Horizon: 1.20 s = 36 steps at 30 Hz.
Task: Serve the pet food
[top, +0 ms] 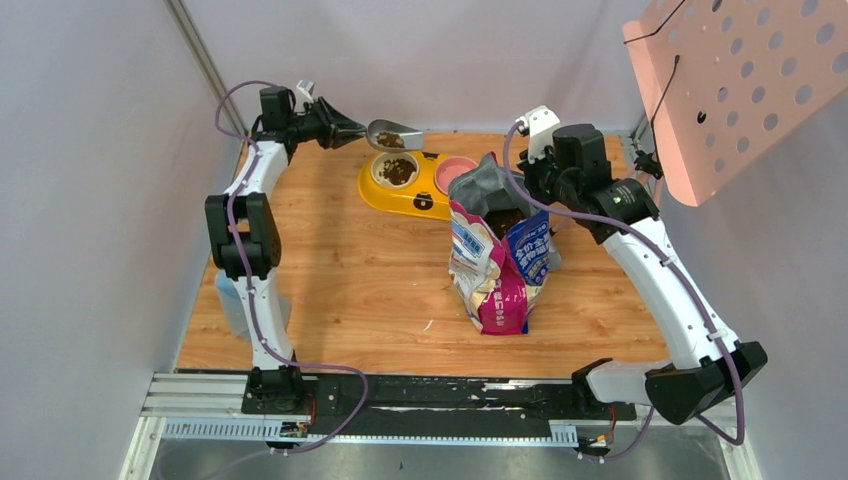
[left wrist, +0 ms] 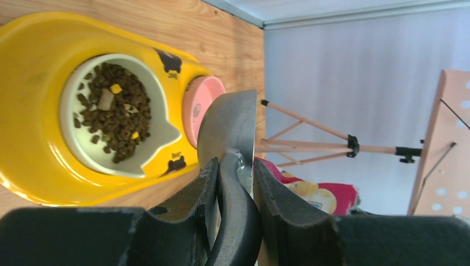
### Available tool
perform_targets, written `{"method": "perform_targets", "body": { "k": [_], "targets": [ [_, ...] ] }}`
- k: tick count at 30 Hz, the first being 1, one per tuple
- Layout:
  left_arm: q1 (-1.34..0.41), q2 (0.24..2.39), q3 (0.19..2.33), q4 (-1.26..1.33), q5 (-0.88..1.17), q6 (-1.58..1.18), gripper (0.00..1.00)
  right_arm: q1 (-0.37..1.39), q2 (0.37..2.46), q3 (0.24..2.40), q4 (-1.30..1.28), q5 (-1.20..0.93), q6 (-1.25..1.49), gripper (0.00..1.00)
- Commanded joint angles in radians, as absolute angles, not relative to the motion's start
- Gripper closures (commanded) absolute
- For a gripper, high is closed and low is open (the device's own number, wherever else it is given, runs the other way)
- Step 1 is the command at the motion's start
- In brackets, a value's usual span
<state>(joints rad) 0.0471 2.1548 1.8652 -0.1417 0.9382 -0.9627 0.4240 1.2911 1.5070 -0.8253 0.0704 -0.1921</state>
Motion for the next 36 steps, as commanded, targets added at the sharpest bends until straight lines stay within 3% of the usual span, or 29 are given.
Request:
{"method": "perform_targets", "body": {
  "k": [1,18,36],
  "targets": [
    [0.032,2.185,1.927,-0.165,0.889,-0.881,1.0,0.425,1.326,1.567,-0.767,0.083,-0.231,1.0],
    [-0.154,2.331,2.072,-0.294,0.81,-0.744,1.0,0.425,1.337,1.563,-0.783,0.064,-0.224,1.0],
    [-0.34,2.382,2.311,-0.604,0.267,-0.364,1.0,0.426,1.325,1.548,-0.787,0.04,-0.207,1.0]
  ]
}}
